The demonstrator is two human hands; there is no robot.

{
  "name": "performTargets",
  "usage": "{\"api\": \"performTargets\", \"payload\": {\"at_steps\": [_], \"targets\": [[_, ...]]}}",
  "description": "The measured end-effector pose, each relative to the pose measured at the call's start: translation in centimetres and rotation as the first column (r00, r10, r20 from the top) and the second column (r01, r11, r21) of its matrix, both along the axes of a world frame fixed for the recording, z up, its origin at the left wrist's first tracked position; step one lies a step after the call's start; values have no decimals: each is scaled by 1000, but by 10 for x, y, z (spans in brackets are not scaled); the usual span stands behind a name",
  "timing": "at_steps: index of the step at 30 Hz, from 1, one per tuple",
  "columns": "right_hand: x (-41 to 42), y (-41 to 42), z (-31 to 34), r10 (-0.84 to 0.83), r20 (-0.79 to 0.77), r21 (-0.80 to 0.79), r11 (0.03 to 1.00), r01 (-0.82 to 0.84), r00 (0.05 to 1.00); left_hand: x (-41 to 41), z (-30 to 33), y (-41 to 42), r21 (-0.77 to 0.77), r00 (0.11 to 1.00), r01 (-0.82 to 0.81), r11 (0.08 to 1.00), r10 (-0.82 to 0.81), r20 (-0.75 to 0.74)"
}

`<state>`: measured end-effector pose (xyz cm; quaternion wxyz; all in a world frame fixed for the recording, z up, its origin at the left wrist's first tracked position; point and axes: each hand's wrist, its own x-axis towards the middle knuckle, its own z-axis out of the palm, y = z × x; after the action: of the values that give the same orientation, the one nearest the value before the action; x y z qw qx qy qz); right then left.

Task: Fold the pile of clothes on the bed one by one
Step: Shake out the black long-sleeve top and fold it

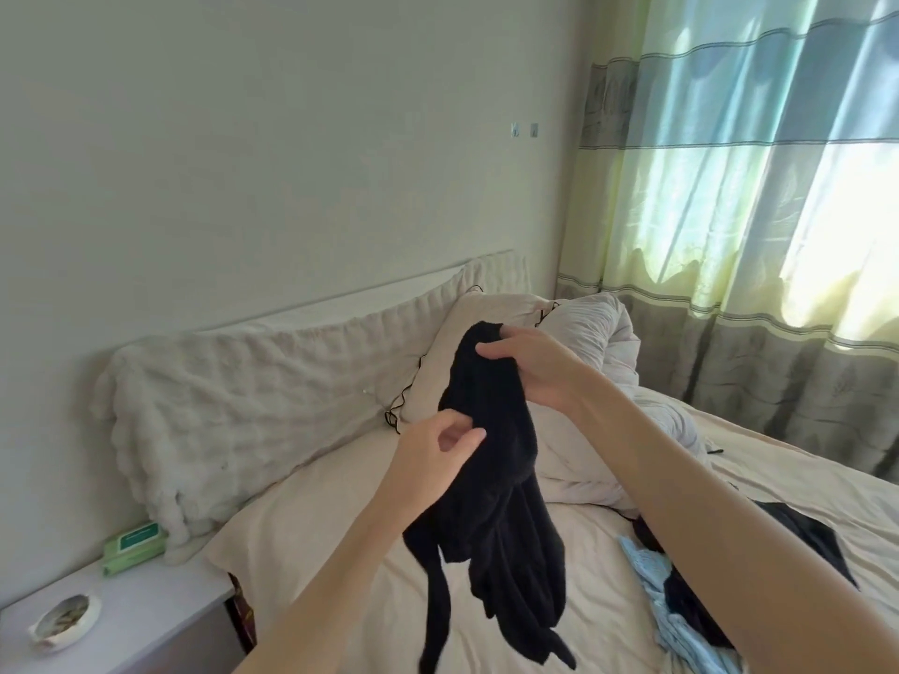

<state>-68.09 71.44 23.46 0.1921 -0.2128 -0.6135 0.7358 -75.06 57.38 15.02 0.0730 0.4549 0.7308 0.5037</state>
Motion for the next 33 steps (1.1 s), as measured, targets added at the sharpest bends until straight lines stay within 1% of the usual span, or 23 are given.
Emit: {"api": "performTargets", "payload": {"at_steps": [1,3,4,5,6,8,9,10,12,15,17,18,19,21,23,25,27,28,30,31,33], "targets": [[4,5,0,1,33,91,996,-4,999,0,4,-1,13,999,18,1000,-18,-27],[11,11,1,36,118,247,967,-64,992,-5,14,-1,101,997,-39,994,45,-59],[14,12,2,49,159,325,941,-99,986,-8,21,-1,149,995,-72,986,82,-63],[17,11,4,55,191,402,906,-130,980,-12,28,0,167,993,-71,983,86,-80],[18,9,6,60,213,469,869,-156,975,-16,34,2,147,993,-32,989,48,-106],[19,2,12,75,221,565,803,-190,972,-19,44,6,27,987,75,997,-70,-142],[18,-1,15,78,217,598,777,-195,973,-19,48,9,-18,985,99,995,-100,-144],[18,-4,18,72,209,630,753,-191,975,-19,49,12,-44,983,101,994,-107,-152],[21,-6,22,56,215,695,693,-193,975,-21,50,15,-70,968,79,994,-93,-233],[23,-6,18,79,318,737,606,-299,945,-26,51,15,-56,948,69,996,-83,-308],[23,0,7,-9,357,809,503,-304,934,-29,60,11,10,943,44,999,-38,-331],[25,5,-1,-87,333,848,463,-258,939,-33,64,9,64,938,3,998,19,-346],[27,11,-9,-173,295,875,444,-193,940,-38,69,6,118,927,-60,991,99,-363],[34,26,-27,-321,208,895,444,-48,924,-49,74,-3,171,887,-185,968,239,-394],[40,36,-39,-384,144,891,451,49,912,-60,75,-13,114,868,-257,960,281,-409],[42,42,-42,-382,139,887,459,57,914,-69,75,-18,36,857,-308,951,293,-424],[41,47,-39,-354,181,858,513,28,918,-77,76,-19,9,859,-314,949,288,-422],[41,49,-37,-340,199,845,535,15,919,-81,77,-20,22,870,-307,951,290,-398],[43,53,-33,-346,189,852,523,21,919,-91,80,-26,78,890,-315,946,323,-322],[45,55,-31,-354,166,856,514,43,920,-96,81,-30,100,893,-334,937,348,-283],[48,55,-27,-335,83,827,549,123,939,-107,82,-40,97,893,-364,926,377,-246]]}}
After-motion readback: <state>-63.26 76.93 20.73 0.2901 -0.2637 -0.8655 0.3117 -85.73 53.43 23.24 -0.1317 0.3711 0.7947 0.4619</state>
